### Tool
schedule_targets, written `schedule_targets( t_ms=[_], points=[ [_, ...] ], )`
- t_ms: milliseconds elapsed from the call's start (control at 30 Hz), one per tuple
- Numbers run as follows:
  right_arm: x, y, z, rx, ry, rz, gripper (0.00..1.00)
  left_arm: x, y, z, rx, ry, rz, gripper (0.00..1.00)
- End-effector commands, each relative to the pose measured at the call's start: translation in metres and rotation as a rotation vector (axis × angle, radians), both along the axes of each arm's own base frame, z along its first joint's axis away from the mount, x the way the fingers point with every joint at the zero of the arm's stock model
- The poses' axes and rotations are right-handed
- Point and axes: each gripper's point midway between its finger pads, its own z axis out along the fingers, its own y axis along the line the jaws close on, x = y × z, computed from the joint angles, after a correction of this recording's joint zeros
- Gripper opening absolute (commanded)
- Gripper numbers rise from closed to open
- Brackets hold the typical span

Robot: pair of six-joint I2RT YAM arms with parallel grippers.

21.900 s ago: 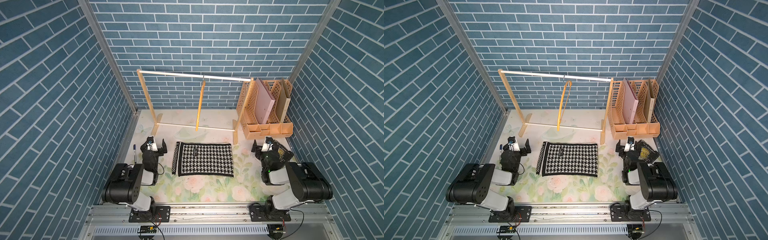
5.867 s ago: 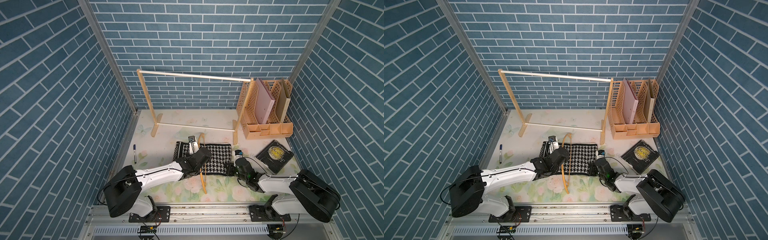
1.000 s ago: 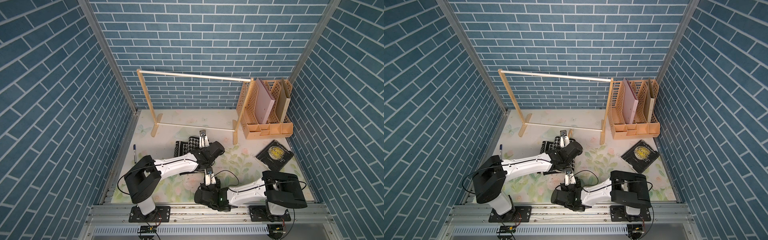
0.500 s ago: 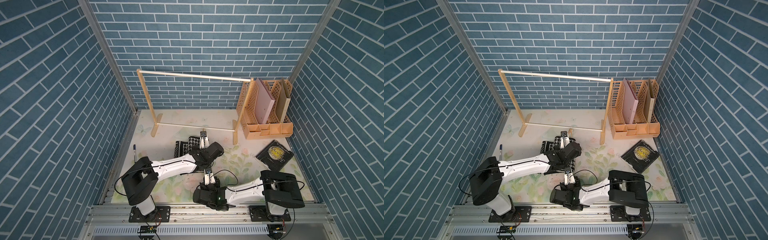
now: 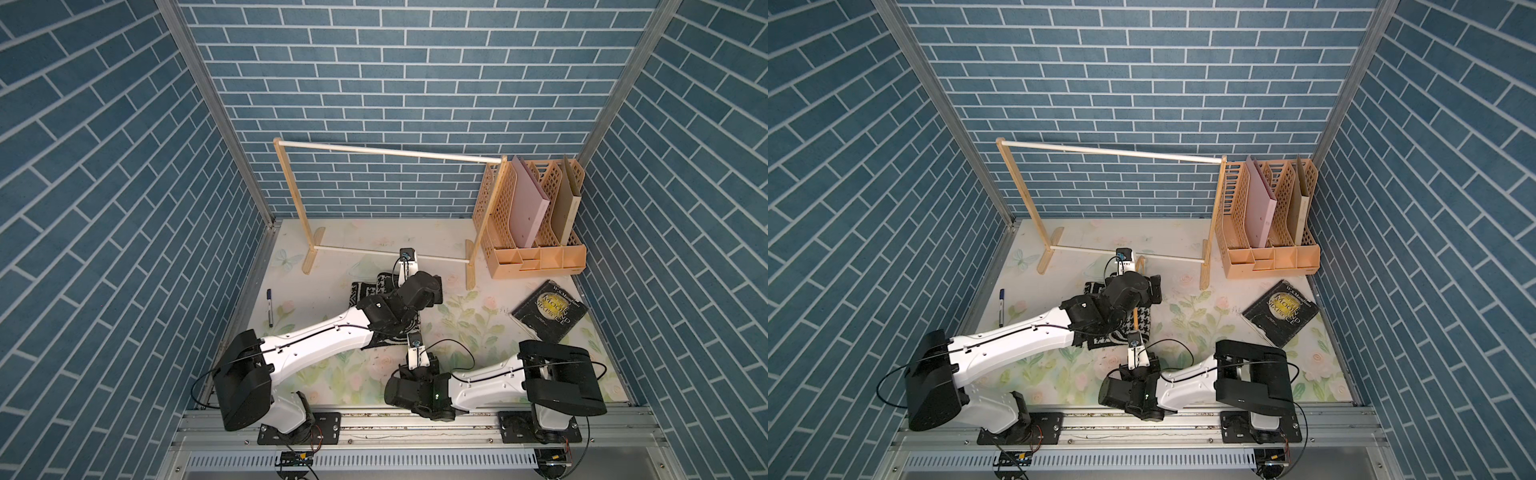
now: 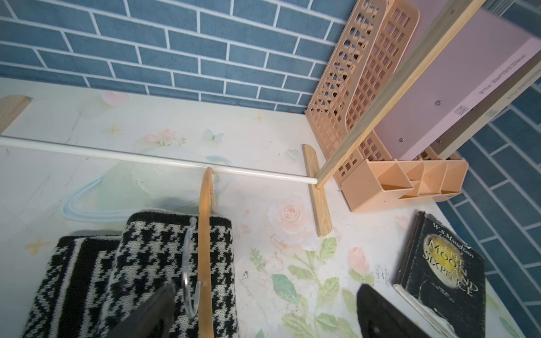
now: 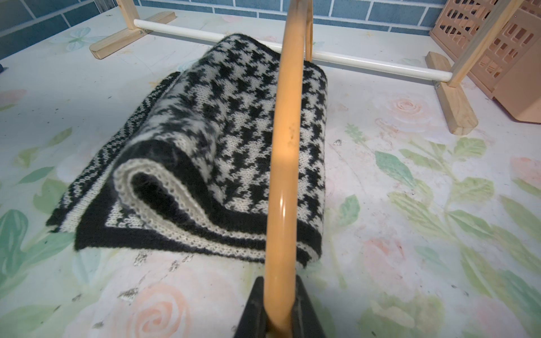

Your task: Hang the scarf on the hanger

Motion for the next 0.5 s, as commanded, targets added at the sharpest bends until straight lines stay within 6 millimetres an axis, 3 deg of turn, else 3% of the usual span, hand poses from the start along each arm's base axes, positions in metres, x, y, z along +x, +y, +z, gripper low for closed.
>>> schedule_targets(
  t_ms=[0,133,233,333,467],
  points=[
    [0.004,-0.014,-0.009,-0.029,0.017,-0.034,0.00,-0.005,0.038,0.031,0.041,-0.046,0.076,1.00],
    [0.004,-0.019,-0.007,-0.012,0.017,-0.042,0.00,0.000,0.096,0.007,0.031,0.016,0.178,1.00],
    [0.004,-0.022,-0.007,-0.008,0.018,-0.047,0.00,0.007,0.124,-0.032,-0.025,0.085,0.204,1.00],
    [0.004,-0.023,-0.006,-0.005,0.019,-0.048,0.00,0.014,0.130,-0.060,-0.042,0.120,0.211,1.00],
    [0.004,-0.023,-0.006,-0.006,0.020,-0.049,0.00,0.022,0.110,-0.086,-0.066,0.166,0.152,1.00]
  ],
)
